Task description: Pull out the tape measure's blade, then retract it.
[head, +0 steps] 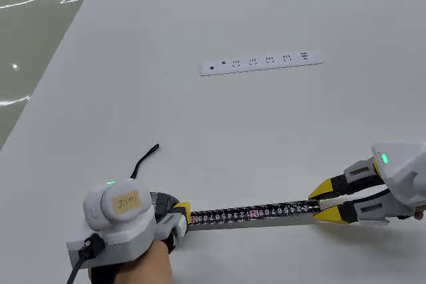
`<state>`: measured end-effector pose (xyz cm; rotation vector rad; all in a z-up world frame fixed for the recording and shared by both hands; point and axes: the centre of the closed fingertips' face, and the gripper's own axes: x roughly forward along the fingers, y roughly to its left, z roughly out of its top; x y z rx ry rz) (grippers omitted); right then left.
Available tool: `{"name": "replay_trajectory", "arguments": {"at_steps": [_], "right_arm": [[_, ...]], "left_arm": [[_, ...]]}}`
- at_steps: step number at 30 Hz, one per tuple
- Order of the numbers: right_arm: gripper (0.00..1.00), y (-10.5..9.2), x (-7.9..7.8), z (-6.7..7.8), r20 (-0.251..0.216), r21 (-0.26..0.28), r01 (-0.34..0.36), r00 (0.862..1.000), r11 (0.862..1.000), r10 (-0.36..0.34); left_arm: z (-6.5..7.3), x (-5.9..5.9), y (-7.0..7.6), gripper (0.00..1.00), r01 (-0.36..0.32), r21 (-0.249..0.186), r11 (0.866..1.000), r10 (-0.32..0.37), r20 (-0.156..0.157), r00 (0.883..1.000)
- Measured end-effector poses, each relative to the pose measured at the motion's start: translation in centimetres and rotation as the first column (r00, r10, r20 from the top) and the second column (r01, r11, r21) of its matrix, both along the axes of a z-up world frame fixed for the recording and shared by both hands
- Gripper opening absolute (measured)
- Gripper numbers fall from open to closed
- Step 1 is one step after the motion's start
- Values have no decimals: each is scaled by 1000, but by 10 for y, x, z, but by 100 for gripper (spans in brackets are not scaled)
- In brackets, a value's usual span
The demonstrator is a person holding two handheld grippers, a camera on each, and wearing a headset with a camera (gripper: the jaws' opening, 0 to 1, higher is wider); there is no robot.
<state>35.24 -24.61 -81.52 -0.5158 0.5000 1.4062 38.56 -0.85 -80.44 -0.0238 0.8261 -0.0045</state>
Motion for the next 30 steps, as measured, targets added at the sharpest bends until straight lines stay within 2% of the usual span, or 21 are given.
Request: {"name": "replay_trajectory", "arguments": {"at_steps": [30], "right_arm": [[14, 9, 2, 1, 3, 6, -10, 1000, 1000, 10]], "left_arm": [[-1, 0, 1, 58, -1, 1, 1000, 1, 7, 1000]]}}
